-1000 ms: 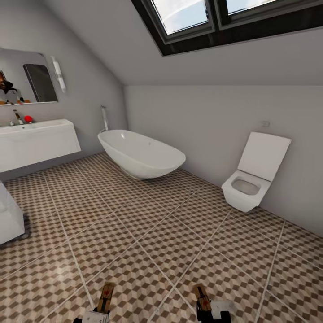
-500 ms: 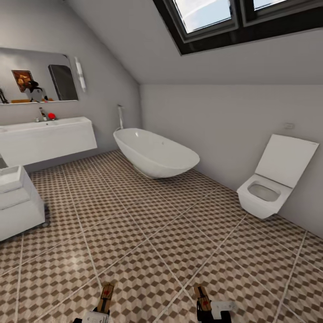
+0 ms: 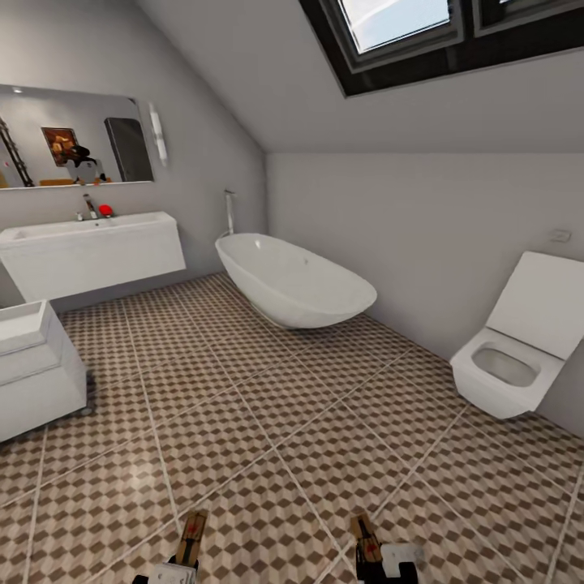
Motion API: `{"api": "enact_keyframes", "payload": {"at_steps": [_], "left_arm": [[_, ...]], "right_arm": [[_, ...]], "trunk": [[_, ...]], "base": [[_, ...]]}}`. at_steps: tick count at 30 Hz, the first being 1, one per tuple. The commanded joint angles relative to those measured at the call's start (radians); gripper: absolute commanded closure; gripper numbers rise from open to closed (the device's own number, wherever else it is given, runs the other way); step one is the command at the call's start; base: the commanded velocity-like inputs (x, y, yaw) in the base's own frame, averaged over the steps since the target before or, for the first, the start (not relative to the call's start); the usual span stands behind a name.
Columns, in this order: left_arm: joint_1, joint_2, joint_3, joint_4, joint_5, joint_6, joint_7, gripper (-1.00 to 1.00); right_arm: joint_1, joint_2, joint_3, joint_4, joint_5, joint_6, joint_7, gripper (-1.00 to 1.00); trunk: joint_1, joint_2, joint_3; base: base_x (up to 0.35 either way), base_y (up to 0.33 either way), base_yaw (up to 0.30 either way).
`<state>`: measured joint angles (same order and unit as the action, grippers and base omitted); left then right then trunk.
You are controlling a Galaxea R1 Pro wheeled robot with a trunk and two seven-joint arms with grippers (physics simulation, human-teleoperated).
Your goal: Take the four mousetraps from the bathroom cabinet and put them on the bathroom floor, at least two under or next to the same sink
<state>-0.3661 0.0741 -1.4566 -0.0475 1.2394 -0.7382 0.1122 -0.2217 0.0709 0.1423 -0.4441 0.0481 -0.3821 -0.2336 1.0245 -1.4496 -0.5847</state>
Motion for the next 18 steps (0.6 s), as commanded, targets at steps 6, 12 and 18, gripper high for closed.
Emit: {"api": "enact_keyframes", "payload": {"at_steps": [6, 12, 18], "left_arm": [[-0.001, 0.001, -0.008, -0.003, -0.001, -0.001, 0.011, 1.0], [-0.001, 0.001, -0.008, -0.003, -0.001, -0.001, 0.011, 1.0], [-0.001, 0.001, -0.008, -0.003, -0.001, -0.001, 0.011, 1.0]], "right_arm": [[-0.001, 0.0, 0.006, 0.001, 0.002, -0.002, -0.009, 1.0], [-0.001, 0.0, 0.005, 0.001, 0.002, -0.002, -0.01, 1.0], [-0.001, 0.0, 0.005, 0.001, 0.002, -0.001, -0.01, 1.0]], "trunk": [[0.001, 0.0, -0.001], [0.001, 0.0, -0.001], [0.001, 0.0, -0.001]], "base": [[0.308, 0.0, 0.018], [0.271, 0.0, 0.207], [0.225, 0.0, 0.249]]}}
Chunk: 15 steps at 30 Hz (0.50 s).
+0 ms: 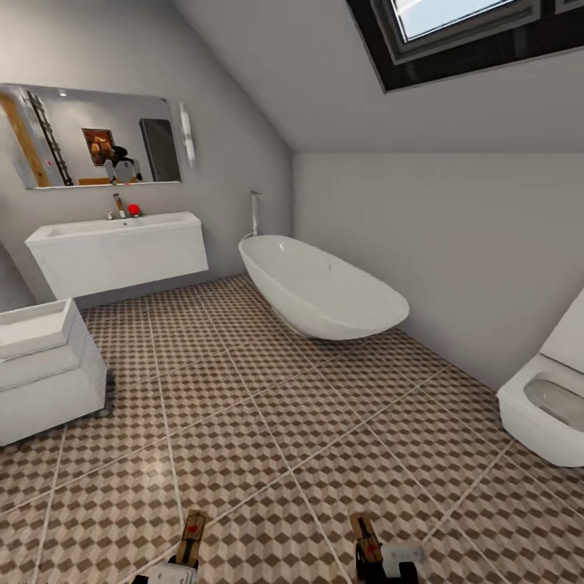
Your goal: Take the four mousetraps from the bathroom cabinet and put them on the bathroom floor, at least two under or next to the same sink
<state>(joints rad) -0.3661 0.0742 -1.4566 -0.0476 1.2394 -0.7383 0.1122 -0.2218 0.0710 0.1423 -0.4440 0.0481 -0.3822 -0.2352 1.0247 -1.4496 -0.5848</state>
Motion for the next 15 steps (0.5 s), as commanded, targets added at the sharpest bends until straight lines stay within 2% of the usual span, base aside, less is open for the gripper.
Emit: {"api": "enact_keyframes", "payload": {"at_steps": [1, 15], "left_arm": [[0.0, 0.001, -0.008, -0.003, 0.0, -0.001, 0.011, 1.0], [0.0, 0.001, -0.008, -0.003, -0.001, -0.001, 0.011, 1.0]], "right_arm": [[-0.001, 0.0, 0.005, 0.001, 0.003, -0.001, -0.009, 1.0], [-0.001, 0.0, 0.005, 0.001, 0.003, -0.001, -0.009, 1.0]], "trunk": [[0.0, 0.0, -0.001], [0.0, 0.0, -0.001]], "base": [[0.193, 0.0, 0.25], [0.214, 0.0, 0.249]]}}
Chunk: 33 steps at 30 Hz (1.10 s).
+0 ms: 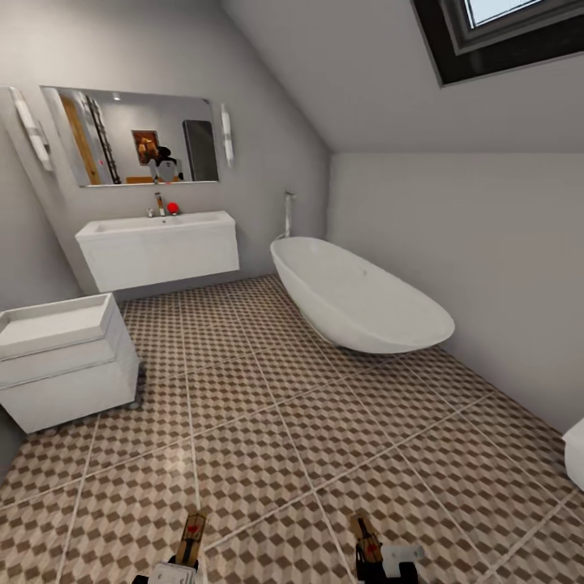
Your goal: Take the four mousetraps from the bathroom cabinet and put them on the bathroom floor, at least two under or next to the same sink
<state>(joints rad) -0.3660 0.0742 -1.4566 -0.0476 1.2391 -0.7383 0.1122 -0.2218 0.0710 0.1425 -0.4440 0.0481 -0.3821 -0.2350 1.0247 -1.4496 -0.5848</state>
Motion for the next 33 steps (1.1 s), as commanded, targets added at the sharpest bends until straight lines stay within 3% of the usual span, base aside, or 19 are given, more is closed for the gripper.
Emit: {"api": "enact_keyframes", "payload": {"at_steps": [1, 23, 33], "left_arm": [[-0.001, 0.001, -0.008, -0.003, -0.001, -0.001, 0.011, 1.0], [-0.001, 0.002, -0.008, -0.003, 0.0, -0.001, 0.011, 1.0], [-0.001, 0.002, -0.008, -0.003, 0.001, -0.001, 0.011, 1.0]], "right_arm": [[-0.001, 0.0, 0.005, 0.001, 0.003, -0.001, -0.009, 1.0], [-0.001, 0.0, 0.005, 0.001, 0.003, -0.001, -0.009, 1.0], [-0.001, -0.001, 0.006, 0.001, 0.003, -0.003, -0.006, 1.0]], "trunk": [[0.0, 0.0, -0.001], [0.0, 0.0, -0.001], [0.0, 0.0, -0.001]], "base": [[0.217, 0.0, 0.245], [0.217, 0.0, 0.239], [0.069, 0.0, 0.066]]}}
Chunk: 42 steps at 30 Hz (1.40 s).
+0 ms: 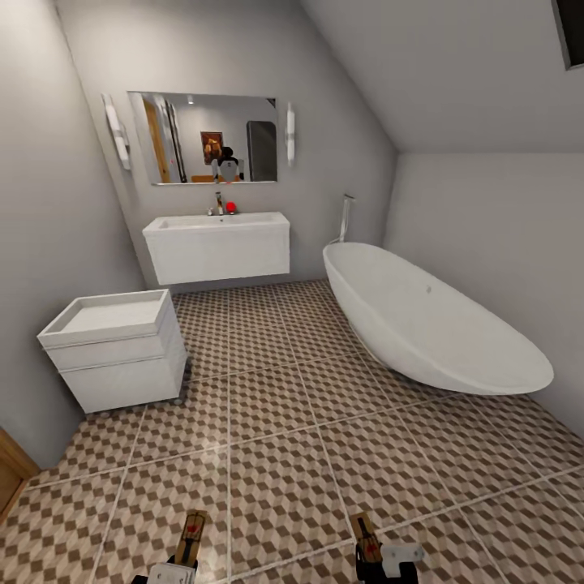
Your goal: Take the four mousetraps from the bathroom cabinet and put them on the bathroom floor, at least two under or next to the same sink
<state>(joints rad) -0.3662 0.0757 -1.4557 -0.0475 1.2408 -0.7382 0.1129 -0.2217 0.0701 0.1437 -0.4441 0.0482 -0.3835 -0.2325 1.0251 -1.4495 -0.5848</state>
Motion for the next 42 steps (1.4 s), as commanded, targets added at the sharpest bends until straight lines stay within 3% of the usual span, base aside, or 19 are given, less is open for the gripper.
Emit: {"api": "enact_keyframes", "payload": {"at_steps": [1, 4, 7, 8, 9, 10, 11, 16, 17, 19, 22, 27, 35, 42], "left_arm": [[0.0, 0.001, -0.008, -0.003, 0.001, -0.001, 0.011, 1.0], [0.0, 0.002, -0.004, -0.002, 0.029, -0.001, 0.011, 1.0], [0.0, 0.007, -0.002, -0.002, 0.115, -0.001, 0.011, 1.0], [0.0, 0.008, -0.002, -0.002, 0.127, -0.001, 0.011, 1.0], [0.0, 0.013, -0.002, -0.002, 0.157, -0.001, 0.011, 1.0], [0.0, 0.014, -0.002, -0.002, 0.164, -0.001, 0.011, 1.0], [0.0, 0.016, -0.002, -0.002, 0.177, -0.001, 0.01, 1.0], [0.0, 0.018, -0.002, -0.002, 0.19, -0.001, 0.01, 1.0], [0.0, 0.018, -0.002, -0.002, 0.19, -0.001, 0.01, 1.0], [0.0, 0.018, -0.002, -0.002, 0.192, -0.001, 0.01, 1.0], [0.0, 0.018, -0.003, -0.002, 0.192, -0.001, 0.01, 1.0], [0.0, 0.018, -0.003, -0.002, 0.192, -0.002, 0.009, 1.0], [0.0, 0.026, -0.002, -0.001, 0.192, -0.003, 0.009, 1.0], [0.0, 0.027, -0.002, -0.001, 0.192, -0.003, 0.01, 1.0]], "right_arm": [[-0.001, -0.001, 0.005, 0.001, 0.002, -0.001, -0.009, 1.0], [-0.001, -0.008, 0.006, 0.002, 0.003, -0.001, -0.008, 1.0], [-0.001, -0.024, 0.005, 0.004, 0.002, -0.001, -0.006, 1.0], [-0.001, -0.027, 0.005, 0.004, 0.002, -0.001, -0.005, 1.0], [-0.001, -0.048, 0.004, 0.005, 0.0, -0.001, -0.003, 1.0], [-0.001, -0.057, 0.004, 0.005, -0.001, -0.001, -0.002, 1.0], [-0.001, -0.087, 0.004, 0.005, -0.005, -0.001, 0.005, 1.0], [-0.001, -0.159, -0.001, 0.005, -0.027, -0.005, 0.096, 1.0], [-0.001, -0.18, -0.004, 0.005, -0.045, -0.005, 0.132, 1.0], [-0.001, -0.244, -0.023, 0.005, -0.14, -0.006, 0.245, 1.0], [-0.001, -0.283, -0.039, 0.004, -0.246, -0.003, 0.338, 1.0], [-0.001, -0.293, -0.043, 0.003, -0.278, -0.006, 0.364, 1.0], [-0.001, -0.293, -0.038, 0.002, -0.281, -0.058, 0.366, 1.0], [-0.001, -0.289, -0.038, 0.005, -0.281, -0.067, 0.363, 1.0]], "trunk": [[0.0, 0.0, -0.001], [0.0, 0.0, -0.001], [0.0, 0.0, -0.001], [0.0, 0.0, -0.001], [0.0, 0.0, -0.001], [0.0, 0.0, -0.001], [0.0, 0.0, -0.001], [0.0, 0.0, -0.001], [0.0, 0.0, -0.001], [0.0, 0.0, -0.001], [0.0, 0.0, -0.001], [0.0, 0.0, -0.001], [0.0, 0.0, -0.001], [0.0, 0.0, -0.001]], "base": [[0.005, 0.0, 0.005], [0.002, 0.0, 0.002], [0.0, 0.0, 0.0], [0.0, 0.0, 0.0], [0.0, 0.0, 0.0], [0.0, 0.0, 0.0], [0.0, 0.0, 0.0], [0.0, 0.0, 0.0], [0.0, 0.0, 0.0], [0.0, 0.0, 0.0], [0.0, 0.0, 0.0], [0.0, 0.0, 0.0], [0.029, 0.0, 0.0], [0.305, 0.0, 0.0]]}}
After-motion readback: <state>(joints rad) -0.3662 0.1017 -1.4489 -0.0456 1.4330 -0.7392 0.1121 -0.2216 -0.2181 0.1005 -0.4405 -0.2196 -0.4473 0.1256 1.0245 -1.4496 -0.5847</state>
